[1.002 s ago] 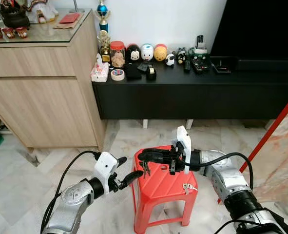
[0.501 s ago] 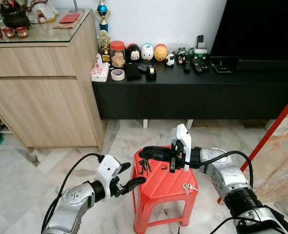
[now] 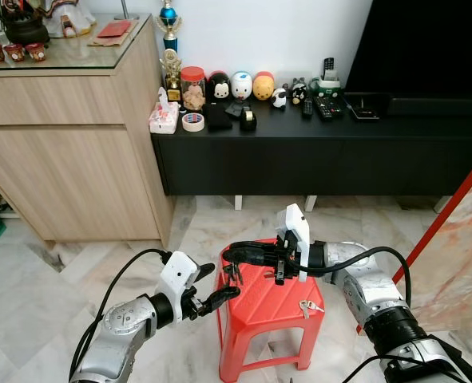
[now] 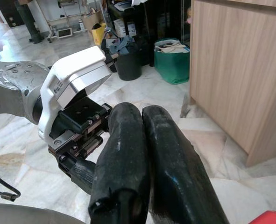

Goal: Hang keys on a hook

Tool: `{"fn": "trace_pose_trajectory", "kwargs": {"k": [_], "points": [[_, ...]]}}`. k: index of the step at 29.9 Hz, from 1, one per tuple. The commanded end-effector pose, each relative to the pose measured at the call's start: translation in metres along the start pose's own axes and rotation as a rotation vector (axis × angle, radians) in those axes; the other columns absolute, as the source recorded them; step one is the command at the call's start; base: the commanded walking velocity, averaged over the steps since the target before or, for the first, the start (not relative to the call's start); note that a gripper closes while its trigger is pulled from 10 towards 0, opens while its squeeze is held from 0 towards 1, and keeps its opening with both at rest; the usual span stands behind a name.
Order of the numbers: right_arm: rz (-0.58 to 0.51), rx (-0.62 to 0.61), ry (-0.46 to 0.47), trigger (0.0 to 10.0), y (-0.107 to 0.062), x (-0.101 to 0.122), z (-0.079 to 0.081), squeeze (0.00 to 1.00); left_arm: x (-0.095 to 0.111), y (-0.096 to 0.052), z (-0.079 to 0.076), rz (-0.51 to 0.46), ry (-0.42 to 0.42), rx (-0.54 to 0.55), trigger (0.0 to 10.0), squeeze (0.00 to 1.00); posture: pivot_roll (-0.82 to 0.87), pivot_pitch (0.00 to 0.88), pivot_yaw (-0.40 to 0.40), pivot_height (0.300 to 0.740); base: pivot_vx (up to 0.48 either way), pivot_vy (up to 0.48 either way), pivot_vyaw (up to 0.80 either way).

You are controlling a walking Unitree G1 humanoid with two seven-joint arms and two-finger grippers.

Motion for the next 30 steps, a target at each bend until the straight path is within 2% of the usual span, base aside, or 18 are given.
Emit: {"fn": "trace_pose_trajectory", "kwargs": {"k": [1, 4, 5, 9, 10, 11, 12, 29, 30], "points": [[-0.015, 0.013, -0.020, 10.0, 0.0016, 0.0083, -0.0030, 0.00, 0.0015, 0.0016, 0.0009, 0.006, -0.001, 0.004, 10.0, 0.00, 0.07, 0.000, -0.069, 0.740, 0.000, 0.000, 0.00], [-0.015, 0.013, -0.020, 10.0, 0.0016, 0.0083, -0.0030, 0.00, 0.0015, 0.0016, 0.0009, 0.006, -0.001, 0.004, 10.0, 0.00, 0.07, 0.000, -0.069, 0.740, 0.000, 0.000, 0.00], [-0.013, 0.012, -0.019, 10.0, 0.0021, 0.0079, -0.0032, 0.00, 0.0019, 0.0022, 0.0014, 0.001, -0.006, 0.007, 0.0, 0.00, 0.07, 0.000, -0.071, 0.740, 0.000, 0.000, 0.00], [-0.012, 0.012, -0.016, 10.0, 0.0033, 0.0073, -0.0032, 0.00, 0.0026, 0.0029, 0.0019, -0.009, -0.016, 0.011, 0.0, 0.00, 0.07, 0.000, -0.071, 0.740, 0.000, 0.000, 0.00], [-0.012, 0.012, -0.015, 10.0, 0.0034, 0.0073, -0.0032, 0.00, 0.0027, 0.0029, 0.0018, -0.009, -0.016, 0.011, 1.8, 0.00, 0.07, 0.000, -0.071, 0.740, 0.000, 0.000, 0.00], [-0.013, 0.012, -0.014, 10.0, 0.0036, 0.0070, -0.0030, 0.00, 0.0027, 0.0030, 0.0018, -0.010, -0.017, 0.010, 4.7, 0.00, 0.07, 0.000, -0.071, 0.740, 0.000, 0.000, 0.00], [-0.011, 0.008, -0.012, 10.0, 0.0036, 0.0063, -0.0033, 0.00, 0.0029, 0.0029, 0.0019, -0.012, -0.017, 0.011, 10.0, 0.00, 0.07, 0.000, -0.070, 0.740, 0.000, 0.000, 0.00], [-0.011, 0.007, -0.003, 10.0, 0.0048, 0.0044, -0.0030, 0.00, 0.0054, 0.0039, 0.0024, -0.036, -0.019, 0.012, 10.0, 0.00, 0.07, 0.000, -0.072, 0.740, 0.000, 0.000, 0.00], [-0.011, 0.008, -0.003, 10.0, 0.0048, 0.0044, -0.0030, 0.00, 0.0056, 0.0039, 0.0024, -0.036, -0.018, 0.012, 7.9, 0.00, 0.07, 0.000, -0.072, 0.740, 0.000, 0.000, 0.00]]}}
Point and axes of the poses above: a point about 5 cm out from each wrist's last joint towards the gripper, its own y axis pointing out of the wrist towards the gripper, its own x axis along the axis of the wrist's last joint, z = x × y, the point moved 3 cm from there along y, pointing out of the wrist towards the gripper, and after that the axes turned 13 degrees about -y, right-handed, at the moved point
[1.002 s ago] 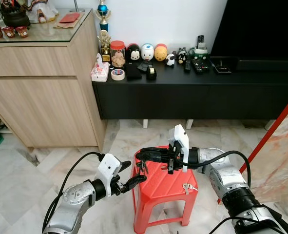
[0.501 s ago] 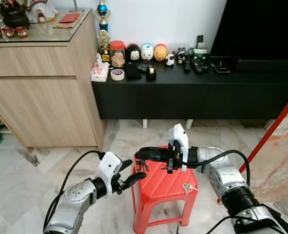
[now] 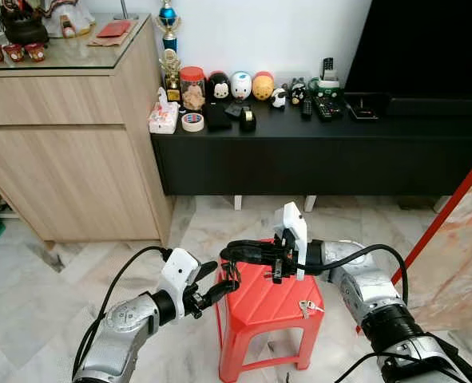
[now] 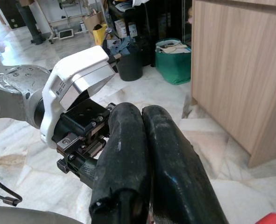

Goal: Hang keys on a hook

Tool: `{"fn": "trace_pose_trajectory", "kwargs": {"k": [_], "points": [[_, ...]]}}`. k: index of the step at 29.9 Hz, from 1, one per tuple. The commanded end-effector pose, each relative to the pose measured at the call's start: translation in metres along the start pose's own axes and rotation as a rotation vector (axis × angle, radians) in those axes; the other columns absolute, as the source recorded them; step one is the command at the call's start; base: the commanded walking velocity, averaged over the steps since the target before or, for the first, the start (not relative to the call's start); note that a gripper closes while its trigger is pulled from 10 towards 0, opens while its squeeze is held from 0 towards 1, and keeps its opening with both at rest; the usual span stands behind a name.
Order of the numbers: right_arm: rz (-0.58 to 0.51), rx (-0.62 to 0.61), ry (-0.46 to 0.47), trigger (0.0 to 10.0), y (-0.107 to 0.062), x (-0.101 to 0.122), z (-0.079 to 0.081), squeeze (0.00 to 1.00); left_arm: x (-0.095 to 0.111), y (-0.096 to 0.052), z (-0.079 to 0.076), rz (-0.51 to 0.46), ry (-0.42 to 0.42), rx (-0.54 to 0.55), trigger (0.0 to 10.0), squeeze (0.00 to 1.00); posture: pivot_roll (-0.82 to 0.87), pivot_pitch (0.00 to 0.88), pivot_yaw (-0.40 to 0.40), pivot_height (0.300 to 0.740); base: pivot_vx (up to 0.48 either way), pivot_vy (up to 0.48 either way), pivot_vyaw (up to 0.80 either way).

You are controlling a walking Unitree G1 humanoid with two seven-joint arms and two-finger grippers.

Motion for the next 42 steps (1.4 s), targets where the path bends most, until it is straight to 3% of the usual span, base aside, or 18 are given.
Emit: {"fn": "trace_pose_trajectory", "kwargs": {"k": [1, 24, 42], "points": [[-0.009, 0.004, -0.016, 10.0, 0.001, 0.005, -0.002, 0.00, 0.004, 0.000, 0.003, -0.014, 0.001, 0.001, 0.0, 0.00, 0.07, 0.000, -0.072, 0.740, 0.000, 0.000, 0.00], [0.016, -0.006, -0.017, 10.0, -0.001, 0.000, -0.003, 0.00, 0.005, 0.000, 0.002, -0.040, -0.027, 0.002, 0.0, 0.00, 0.07, 0.000, -0.072, 0.740, 0.000, 0.000, 0.00], [0.161, -0.117, -0.016, 10.0, -0.021, -0.028, -0.015, 0.00, 0.001, -0.008, 0.007, -0.031, -0.034, 0.020, 0.0, 0.00, 0.07, 0.000, -0.068, 0.740, 0.000, 0.000, 0.00]]}}
Point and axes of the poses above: a point about 5 cm out from each wrist's last joint towards the gripper, its own y axis pointing out of the wrist towards the gripper, its own x axis along the axis of the wrist's last joint, z = x × y, the point moved 3 cm from there along y, pointing out of the wrist towards the gripper, and after that the axes turned 13 degrees about -y, right-handed, at the moved point
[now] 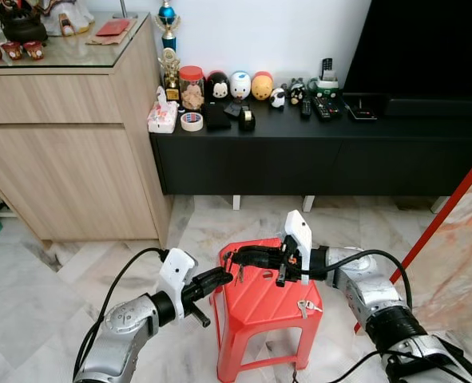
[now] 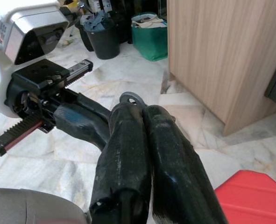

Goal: Hang keys on a hook

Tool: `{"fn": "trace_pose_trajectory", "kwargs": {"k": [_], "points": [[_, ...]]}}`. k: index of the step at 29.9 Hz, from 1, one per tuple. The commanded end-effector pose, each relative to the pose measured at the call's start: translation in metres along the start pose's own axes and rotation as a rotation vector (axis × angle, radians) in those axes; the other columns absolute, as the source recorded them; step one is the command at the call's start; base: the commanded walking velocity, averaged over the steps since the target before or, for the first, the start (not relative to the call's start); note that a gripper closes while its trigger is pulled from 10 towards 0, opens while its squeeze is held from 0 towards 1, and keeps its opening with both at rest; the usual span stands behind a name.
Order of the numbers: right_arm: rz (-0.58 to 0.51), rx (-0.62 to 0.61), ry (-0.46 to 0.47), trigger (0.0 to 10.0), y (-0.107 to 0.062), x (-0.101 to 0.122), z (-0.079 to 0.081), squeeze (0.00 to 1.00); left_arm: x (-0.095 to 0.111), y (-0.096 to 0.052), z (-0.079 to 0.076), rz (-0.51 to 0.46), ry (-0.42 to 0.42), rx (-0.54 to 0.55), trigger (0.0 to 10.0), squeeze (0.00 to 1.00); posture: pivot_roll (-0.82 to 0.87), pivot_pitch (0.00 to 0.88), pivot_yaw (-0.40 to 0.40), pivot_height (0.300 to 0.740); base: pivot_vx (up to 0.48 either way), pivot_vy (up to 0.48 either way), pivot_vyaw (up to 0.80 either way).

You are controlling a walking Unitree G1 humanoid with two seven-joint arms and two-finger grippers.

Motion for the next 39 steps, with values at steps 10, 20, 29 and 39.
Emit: {"fn": "trace_pose_trajectory", "kwargs": {"k": [10, 20, 29, 39], "points": [[0.071, -0.031, -0.023, 10.0, -0.007, -0.009, -0.008, 0.00, 0.003, -0.007, 0.007, -0.005, 0.016, 0.034, 0.0, 0.00, 0.08, 0.000, -0.069, 0.740, 0.000, 0.000, 0.00], [0.078, -0.050, -0.039, 10.0, -0.006, -0.010, -0.010, 0.00, 0.004, -0.005, 0.006, -0.010, 0.017, 0.029, 0.0, 0.00, 0.08, 0.000, -0.069, 0.740, 0.000, 0.000, 0.00], [0.067, -0.119, -0.059, 10.0, -0.005, -0.006, -0.019, 0.00, 0.002, -0.006, 0.006, -0.007, 0.014, 0.033, 0.0, 0.00, 0.08, 0.000, -0.070, 0.740, 0.000, 0.000, 0.00], [0.106, -0.305, -0.071, 10.0, -0.011, -0.008, -0.038, 0.00, -0.004, -0.008, 0.008, 0.017, 0.015, 0.048, 0.0, 0.00, 0.08, 0.000, -0.068, 0.740, 0.000, 0.000, 0.00]]}}
Point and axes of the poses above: a point about 5 cm out from each wrist's last joint towards the gripper, its own y axis pointing out of the wrist towards the gripper, its own x axis along the axis of the wrist's last joint, z = x × y, the point moved 3 cm from there along y, pointing out of the wrist towards the gripper, and after that the axes turned 13 degrees about -y, right-handed, at the moved point
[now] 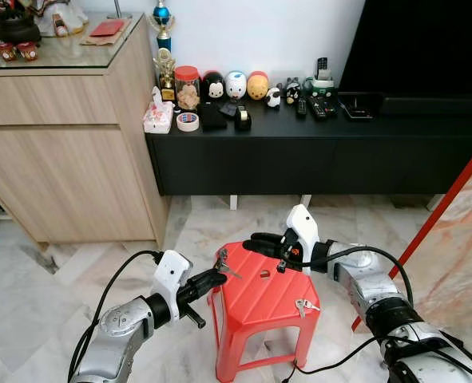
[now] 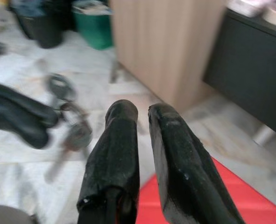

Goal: Hang keys on a hook

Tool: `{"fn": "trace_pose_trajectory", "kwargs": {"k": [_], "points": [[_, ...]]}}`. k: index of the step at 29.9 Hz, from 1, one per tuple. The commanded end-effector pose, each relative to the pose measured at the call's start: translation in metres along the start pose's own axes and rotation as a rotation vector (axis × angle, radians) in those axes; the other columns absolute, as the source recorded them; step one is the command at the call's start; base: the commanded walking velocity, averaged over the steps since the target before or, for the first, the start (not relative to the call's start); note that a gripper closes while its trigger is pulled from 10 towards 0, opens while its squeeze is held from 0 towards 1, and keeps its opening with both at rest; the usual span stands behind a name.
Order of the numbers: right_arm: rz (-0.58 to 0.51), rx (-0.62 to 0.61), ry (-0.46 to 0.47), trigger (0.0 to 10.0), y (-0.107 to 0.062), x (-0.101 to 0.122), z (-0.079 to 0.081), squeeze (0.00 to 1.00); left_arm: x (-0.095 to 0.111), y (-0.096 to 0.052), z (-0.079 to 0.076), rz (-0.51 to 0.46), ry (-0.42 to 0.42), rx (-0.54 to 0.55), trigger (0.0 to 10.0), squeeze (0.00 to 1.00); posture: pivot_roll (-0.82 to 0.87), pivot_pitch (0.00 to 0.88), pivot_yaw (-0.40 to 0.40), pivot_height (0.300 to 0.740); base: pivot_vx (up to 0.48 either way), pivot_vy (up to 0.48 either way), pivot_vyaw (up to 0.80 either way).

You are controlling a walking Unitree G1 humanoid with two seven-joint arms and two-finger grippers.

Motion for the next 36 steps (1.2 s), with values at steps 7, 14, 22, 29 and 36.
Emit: {"fn": "trace_pose_trajectory", "kwargs": {"k": [7, 14, 22, 29, 36], "points": [[0.219, -0.287, 0.089, 10.0, -0.013, -0.045, -0.014, 0.00, -0.012, -0.007, 0.016, 0.029, 0.049, 0.139, 6.5, 0.00, 0.08, 0.000, -0.065, 0.740, 0.000, 0.000, 0.00], [0.382, -0.380, 0.253, 10.0, -0.026, -0.100, 0.021, 0.00, -0.028, -0.015, 0.037, 0.029, 0.006, 0.310, 10.0, 0.00, 0.08, 0.000, -0.061, 0.740, 0.000, 0.000, 0.00], [0.546, -0.480, 0.428, 10.0, -0.048, -0.151, 0.067, 0.00, -0.053, -0.034, 0.063, 0.041, -0.065, 0.556, 10.0, 0.00, 0.07, 0.000, -0.055, 0.740, 0.000, 0.000, 0.00], [0.623, -0.536, 0.541, 10.0, -0.063, -0.174, 0.093, 0.00, -0.090, -0.059, 0.080, 0.119, -0.182, 0.752, 10.0, 0.00, 0.06, 0.000, -0.050, 0.740, 0.000, 0.000, 0.00], [0.719, -0.583, 0.647, 10.0, -0.082, -0.195, 0.119, 0.00, -0.128, -0.080, 0.077, 0.239, -0.251, 0.851, 10.0, 0.00, 0.05, 0.000, -0.043, 0.740, 0.000, 0.000, 0.00]]}}
Point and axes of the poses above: a point about 5 cm out from each wrist's last joint towards the gripper, its own y axis pointing out of the wrist towards the gripper, its own x axis along the axis of the wrist's last joint, z = x × y, the point moved 3 cm from there along y, pointing out of the wrist towards the gripper, and after that the axes turned 13 degrees about -y, right-handed, at the moved point
